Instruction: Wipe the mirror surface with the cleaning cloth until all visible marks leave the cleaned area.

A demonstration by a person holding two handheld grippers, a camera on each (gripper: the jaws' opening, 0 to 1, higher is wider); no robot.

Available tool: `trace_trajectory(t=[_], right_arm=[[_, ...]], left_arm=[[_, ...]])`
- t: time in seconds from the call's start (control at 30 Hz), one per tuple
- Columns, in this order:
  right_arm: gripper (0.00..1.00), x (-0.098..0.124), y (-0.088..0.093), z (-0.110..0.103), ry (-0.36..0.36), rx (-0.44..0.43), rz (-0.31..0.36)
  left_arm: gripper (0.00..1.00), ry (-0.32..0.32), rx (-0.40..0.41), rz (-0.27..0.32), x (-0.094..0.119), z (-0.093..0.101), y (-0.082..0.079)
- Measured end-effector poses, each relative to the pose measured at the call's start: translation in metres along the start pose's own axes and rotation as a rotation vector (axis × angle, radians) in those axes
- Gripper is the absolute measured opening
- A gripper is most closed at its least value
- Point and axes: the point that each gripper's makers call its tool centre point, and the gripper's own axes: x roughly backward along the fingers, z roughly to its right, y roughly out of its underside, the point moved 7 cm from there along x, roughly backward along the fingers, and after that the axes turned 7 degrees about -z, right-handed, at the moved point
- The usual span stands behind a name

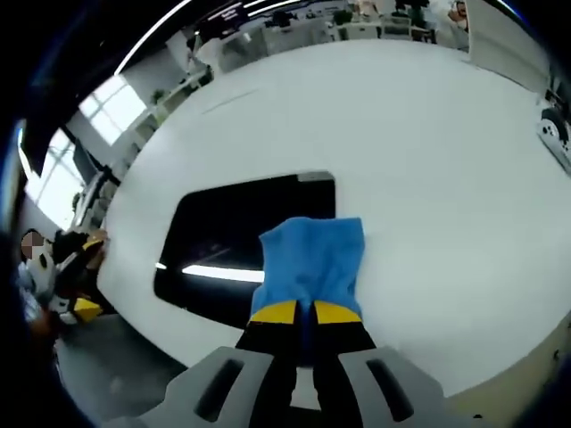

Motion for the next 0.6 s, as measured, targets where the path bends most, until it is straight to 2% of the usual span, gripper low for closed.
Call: trace_trajectory(t=[0.13,0.23,0.37,0.6], right_arm=[[0.00,0.0007,0.0048,0.0000,0.000,-0.042,0.054],[0.00,0.0008,0.0039,-0.0005,0.009,-0.029,0.049],[0.00,0.0002,0.0030,0.0013,-0.003,-0.079,0.048],[0.00,0.0005,0.0037,-0.0004,0.010,-0.049,0.054]], left_arm=[[1.00,-0.004,0.005,0.007,0.0007,-0.0006,-0.0005],[1.00,-0.009,0.010,0.011,0.0009,-0.0014,-0.0008],[1.00,-0.005,0.004,0.010,0.0009,-0.0005,-0.0012],[1.00,-0.010,0.014,0.023,0.0023,-0.0014,-0.0020]])
